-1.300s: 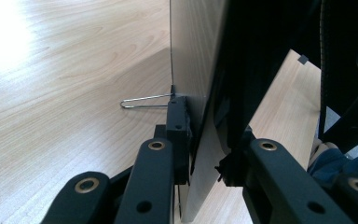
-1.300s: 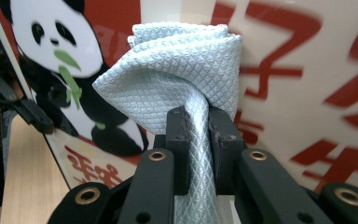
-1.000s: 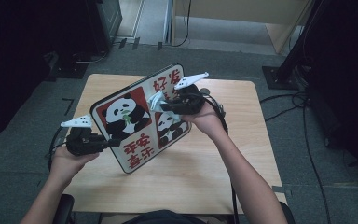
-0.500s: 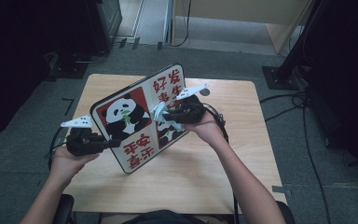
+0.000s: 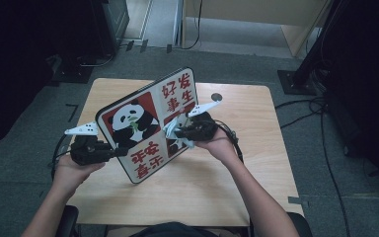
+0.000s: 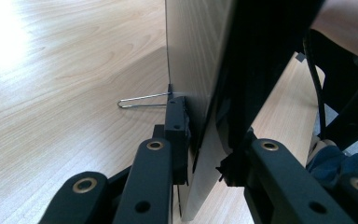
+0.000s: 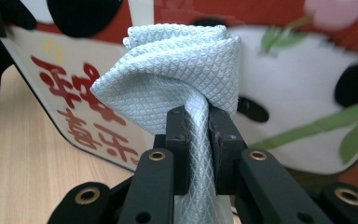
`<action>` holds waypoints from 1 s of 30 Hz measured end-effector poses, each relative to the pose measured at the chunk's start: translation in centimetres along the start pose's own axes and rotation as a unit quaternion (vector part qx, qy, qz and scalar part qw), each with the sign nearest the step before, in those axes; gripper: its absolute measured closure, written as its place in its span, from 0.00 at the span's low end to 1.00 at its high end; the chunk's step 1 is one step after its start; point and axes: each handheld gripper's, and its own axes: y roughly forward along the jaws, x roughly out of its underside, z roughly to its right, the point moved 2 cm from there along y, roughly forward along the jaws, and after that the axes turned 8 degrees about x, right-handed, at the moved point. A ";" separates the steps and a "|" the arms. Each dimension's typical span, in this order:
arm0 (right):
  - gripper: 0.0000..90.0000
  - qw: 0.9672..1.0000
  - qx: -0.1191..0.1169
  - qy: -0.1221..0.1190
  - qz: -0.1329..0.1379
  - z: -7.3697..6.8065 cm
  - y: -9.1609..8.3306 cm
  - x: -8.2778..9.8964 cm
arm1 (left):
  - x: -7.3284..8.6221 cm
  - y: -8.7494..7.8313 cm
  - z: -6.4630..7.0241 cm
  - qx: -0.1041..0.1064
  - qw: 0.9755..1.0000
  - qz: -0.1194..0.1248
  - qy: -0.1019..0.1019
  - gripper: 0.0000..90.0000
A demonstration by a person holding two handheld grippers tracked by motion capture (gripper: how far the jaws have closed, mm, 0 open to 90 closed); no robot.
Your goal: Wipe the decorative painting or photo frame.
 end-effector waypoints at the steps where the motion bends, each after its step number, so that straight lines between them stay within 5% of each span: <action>1: 0.90 1.000 0.000 0.002 -0.004 0.0 0.2 0.3 | 0.0 0.0 0.0 0.000 1.000 0.000 0.000 0.85; 21: 0.89 0.999 0.002 0.022 -0.023 0.4 2.7 6.0 | 0.0 0.1 0.0 0.001 1.000 -0.002 0.001 0.85; 30: 0.89 0.998 0.003 0.024 -0.060 0.4 3.6 7.5 | 0.0 0.0 0.0 0.000 1.000 -0.001 0.002 0.85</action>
